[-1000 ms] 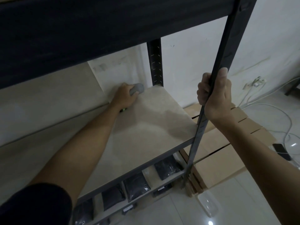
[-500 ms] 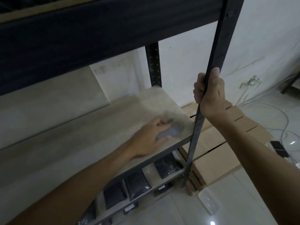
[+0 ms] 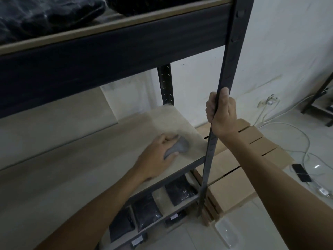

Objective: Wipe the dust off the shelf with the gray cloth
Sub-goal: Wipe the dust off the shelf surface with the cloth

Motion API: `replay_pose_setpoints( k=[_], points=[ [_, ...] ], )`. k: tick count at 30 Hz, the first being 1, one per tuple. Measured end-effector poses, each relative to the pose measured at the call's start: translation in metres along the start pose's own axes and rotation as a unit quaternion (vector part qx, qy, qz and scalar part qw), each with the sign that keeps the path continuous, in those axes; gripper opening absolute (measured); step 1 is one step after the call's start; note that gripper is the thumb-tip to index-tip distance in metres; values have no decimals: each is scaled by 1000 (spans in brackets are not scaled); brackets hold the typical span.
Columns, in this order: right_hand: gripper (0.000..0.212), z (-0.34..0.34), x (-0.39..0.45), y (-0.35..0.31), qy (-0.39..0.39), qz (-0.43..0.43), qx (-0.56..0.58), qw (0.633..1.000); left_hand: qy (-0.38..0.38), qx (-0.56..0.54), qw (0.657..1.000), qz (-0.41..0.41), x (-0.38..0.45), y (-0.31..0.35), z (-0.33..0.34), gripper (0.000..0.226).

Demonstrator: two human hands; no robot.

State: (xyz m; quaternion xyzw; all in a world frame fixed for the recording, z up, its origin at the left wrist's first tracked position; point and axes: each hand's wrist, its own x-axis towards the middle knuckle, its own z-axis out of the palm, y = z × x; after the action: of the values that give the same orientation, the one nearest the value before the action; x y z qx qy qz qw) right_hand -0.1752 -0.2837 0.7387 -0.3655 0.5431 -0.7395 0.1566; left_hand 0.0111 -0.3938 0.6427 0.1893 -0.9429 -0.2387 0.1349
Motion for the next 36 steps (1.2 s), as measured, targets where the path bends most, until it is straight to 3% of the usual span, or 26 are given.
replay_pose_setpoints(
  k=[5, 6, 8, 10, 11, 15, 18, 24, 30, 33, 36],
  points=[
    [73, 1, -2, -3, 5, -4, -6, 1000, -145, -56, 982, 110, -31, 31, 14, 45],
    [73, 0, -2, -3, 4, -3, -6, 1000, -142, -94, 980, 106, -29, 33, 11, 41],
    [73, 0, -3, -4, 6, 1, -8, 1000, -36, -167, 984, 52, -8, 29, -1, 33],
    [73, 1, -3, -4, 13, 2, -14, 1000, 75, -130, 989, -8, 23, 22, -11, 29],
    [73, 1, -4, -5, 14, 1, -16, 1000, 78, -95, 992, -24, 38, 22, -10, 30],
    [72, 1, -4, -6, 5, -8, -17, 1000, -33, -24, 999, 29, 55, 44, 25, 39],
    [71, 0, -4, -5, 4, -8, -14, 1000, -41, -41, 996, 65, 42, 44, 32, 44],
    [72, 0, -5, -5, 11, -5, -14, 1000, -138, -62, 984, 97, 47, 39, 2, 41],
    [71, 1, -2, -6, 5, -6, -10, 1000, -87, -18, 994, 65, 66, 39, -4, 45],
    [73, 2, -3, -5, 2, -8, -8, 1000, -99, -33, 992, 74, 57, 41, 9, 46],
    [75, 2, -3, -6, 7, -8, -5, 1000, -172, -39, 979, 101, 49, 37, -5, 42]
  ],
)
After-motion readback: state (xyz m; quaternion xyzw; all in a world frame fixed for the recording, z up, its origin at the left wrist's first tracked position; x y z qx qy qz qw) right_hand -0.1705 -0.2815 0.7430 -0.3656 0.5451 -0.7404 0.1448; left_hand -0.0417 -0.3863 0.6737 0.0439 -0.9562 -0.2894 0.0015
